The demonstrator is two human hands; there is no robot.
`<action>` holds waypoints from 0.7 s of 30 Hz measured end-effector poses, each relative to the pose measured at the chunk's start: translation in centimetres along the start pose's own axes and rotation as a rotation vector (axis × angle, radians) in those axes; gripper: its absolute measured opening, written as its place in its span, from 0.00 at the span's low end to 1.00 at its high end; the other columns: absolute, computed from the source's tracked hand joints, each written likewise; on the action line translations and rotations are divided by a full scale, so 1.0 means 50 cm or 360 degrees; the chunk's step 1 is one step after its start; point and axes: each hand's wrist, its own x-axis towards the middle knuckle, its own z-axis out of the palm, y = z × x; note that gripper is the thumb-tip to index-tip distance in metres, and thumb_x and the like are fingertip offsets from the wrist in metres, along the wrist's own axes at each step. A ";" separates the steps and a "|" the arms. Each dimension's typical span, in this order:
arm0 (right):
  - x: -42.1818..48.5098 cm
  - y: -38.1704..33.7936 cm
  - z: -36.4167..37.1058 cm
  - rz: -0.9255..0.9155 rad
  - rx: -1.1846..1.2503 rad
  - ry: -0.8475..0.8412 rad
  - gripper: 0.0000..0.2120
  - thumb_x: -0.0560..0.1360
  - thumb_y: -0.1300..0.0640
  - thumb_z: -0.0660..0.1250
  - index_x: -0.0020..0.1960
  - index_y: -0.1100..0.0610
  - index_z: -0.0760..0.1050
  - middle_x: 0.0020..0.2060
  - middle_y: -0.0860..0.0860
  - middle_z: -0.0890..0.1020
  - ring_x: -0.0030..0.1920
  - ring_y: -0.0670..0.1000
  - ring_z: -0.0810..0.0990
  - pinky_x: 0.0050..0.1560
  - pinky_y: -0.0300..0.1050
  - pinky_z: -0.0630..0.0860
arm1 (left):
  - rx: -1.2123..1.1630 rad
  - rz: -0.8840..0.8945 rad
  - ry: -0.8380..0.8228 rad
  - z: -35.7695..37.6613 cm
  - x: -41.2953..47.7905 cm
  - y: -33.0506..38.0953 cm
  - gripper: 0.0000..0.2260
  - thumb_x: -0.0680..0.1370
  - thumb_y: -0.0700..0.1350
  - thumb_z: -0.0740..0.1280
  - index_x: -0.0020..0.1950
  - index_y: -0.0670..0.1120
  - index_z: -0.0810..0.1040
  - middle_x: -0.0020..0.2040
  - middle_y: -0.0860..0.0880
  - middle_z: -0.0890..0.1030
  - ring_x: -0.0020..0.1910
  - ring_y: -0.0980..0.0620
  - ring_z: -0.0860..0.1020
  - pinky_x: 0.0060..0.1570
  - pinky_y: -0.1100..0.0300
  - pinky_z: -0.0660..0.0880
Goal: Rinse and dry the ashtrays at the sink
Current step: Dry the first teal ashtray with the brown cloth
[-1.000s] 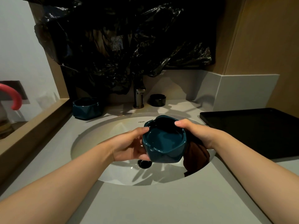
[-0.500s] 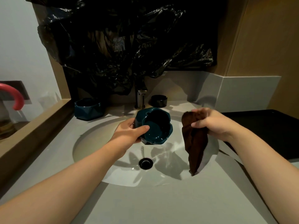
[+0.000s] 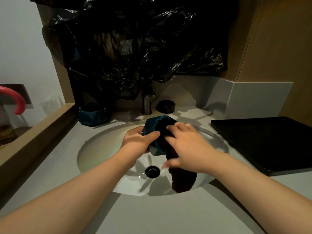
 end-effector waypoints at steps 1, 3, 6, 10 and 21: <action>-0.001 -0.004 0.004 -0.0025 0.0013 -0.0092 0.40 0.66 0.31 0.64 0.70 0.54 0.67 0.66 0.52 0.69 0.65 0.54 0.64 0.67 0.48 0.64 | 0.0003 0.0001 0.0015 0.001 -0.001 0.000 0.09 0.71 0.50 0.74 0.48 0.49 0.80 0.46 0.46 0.84 0.46 0.47 0.83 0.48 0.51 0.82; 0.001 -0.008 0.012 -0.0049 0.0103 -0.0199 0.37 0.66 0.40 0.72 0.68 0.55 0.66 0.60 0.50 0.73 0.60 0.52 0.70 0.60 0.46 0.71 | 0.0037 0.0014 0.0019 0.003 -0.004 0.000 0.09 0.70 0.50 0.74 0.48 0.49 0.80 0.46 0.45 0.84 0.46 0.46 0.82 0.48 0.51 0.82; 0.005 -0.003 0.013 -0.0011 0.0334 -0.0226 0.22 0.69 0.52 0.72 0.61 0.54 0.72 0.54 0.50 0.77 0.54 0.52 0.76 0.54 0.47 0.75 | 0.0078 0.0026 -0.0028 0.007 -0.009 0.001 0.10 0.70 0.50 0.74 0.47 0.48 0.81 0.45 0.45 0.84 0.46 0.45 0.83 0.48 0.47 0.82; 0.002 0.006 0.005 0.0213 0.1162 -0.0295 0.21 0.69 0.56 0.73 0.60 0.49 0.72 0.51 0.44 0.79 0.51 0.46 0.77 0.50 0.37 0.74 | 0.0151 0.0027 -0.0095 0.009 -0.015 0.003 0.08 0.71 0.50 0.74 0.45 0.48 0.81 0.44 0.46 0.84 0.45 0.45 0.83 0.48 0.48 0.82; -0.004 0.006 -0.006 -0.0066 0.0233 -0.0400 0.17 0.71 0.69 0.60 0.54 0.55 0.76 0.49 0.51 0.76 0.51 0.53 0.73 0.51 0.50 0.75 | 0.0095 -0.0082 -0.0046 0.013 -0.009 0.000 0.15 0.70 0.52 0.74 0.48 0.41 0.82 0.43 0.40 0.85 0.44 0.40 0.84 0.46 0.43 0.81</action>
